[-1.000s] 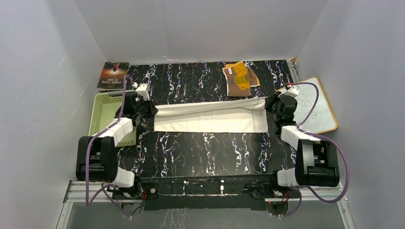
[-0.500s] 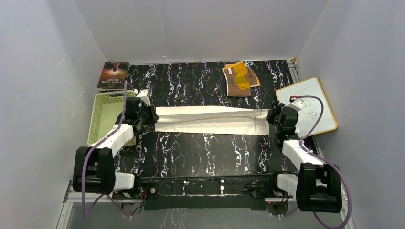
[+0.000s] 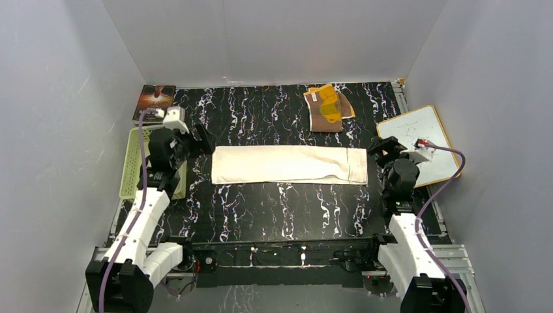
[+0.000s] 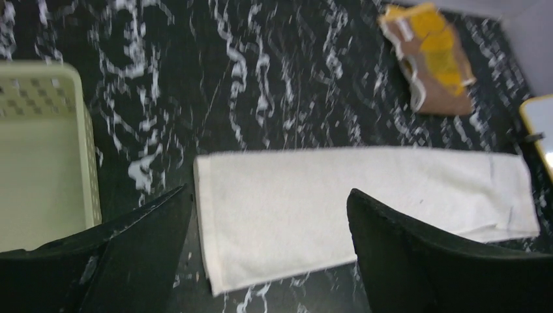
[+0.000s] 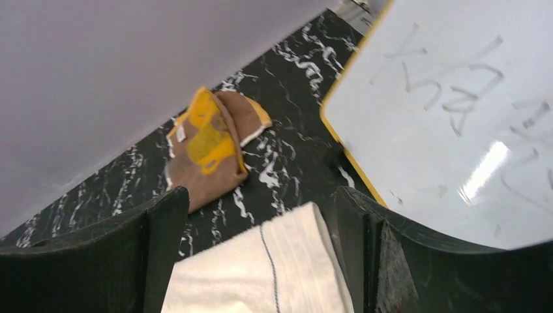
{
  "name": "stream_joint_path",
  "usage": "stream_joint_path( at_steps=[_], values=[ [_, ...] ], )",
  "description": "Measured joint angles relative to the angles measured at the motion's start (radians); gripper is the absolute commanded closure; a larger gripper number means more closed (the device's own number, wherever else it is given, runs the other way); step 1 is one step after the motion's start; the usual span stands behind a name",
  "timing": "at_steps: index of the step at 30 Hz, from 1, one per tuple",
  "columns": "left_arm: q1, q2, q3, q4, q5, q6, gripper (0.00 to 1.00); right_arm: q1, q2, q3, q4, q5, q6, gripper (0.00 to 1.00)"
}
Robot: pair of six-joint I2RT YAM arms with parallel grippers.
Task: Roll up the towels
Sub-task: Fold the towel at the center of the board.
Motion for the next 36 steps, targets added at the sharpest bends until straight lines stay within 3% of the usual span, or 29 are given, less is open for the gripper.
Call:
stream_joint_path(
  at_steps=[3,7,8,10,12,14,23,36],
  values=[
    [0.000,0.048,0.138,0.009,0.011,-0.002,0.36,0.026,0.053,0.093,0.022,-0.042,-0.029,0.27],
    [0.000,0.305,0.318,0.011,0.109,-0.008,0.68,0.113,0.315,0.331,-0.004,-0.147,-0.086,0.27],
    [0.001,0.360,0.326,0.008,0.130,-0.015,0.78,0.130,0.393,0.382,-0.021,-0.186,-0.087,0.32],
    [0.001,0.488,0.328,-0.031,0.176,-0.029,1.00,0.147,0.514,0.449,-0.080,-0.286,-0.082,0.53],
    [0.006,0.592,0.327,-0.095,0.201,-0.046,1.00,0.148,0.644,0.504,-0.165,-0.409,-0.065,0.64],
    [0.015,0.645,0.319,-0.150,0.225,-0.060,1.00,0.144,0.710,0.504,-0.208,-0.486,-0.042,0.68],
    [0.112,0.641,0.231,-0.165,0.354,-0.116,1.00,0.011,0.719,0.341,-0.264,-0.634,0.032,0.69],
    [0.132,0.886,0.316,-0.150,0.441,-0.146,1.00,-0.196,0.863,0.361,-0.188,-0.754,0.088,0.69]
  ],
)
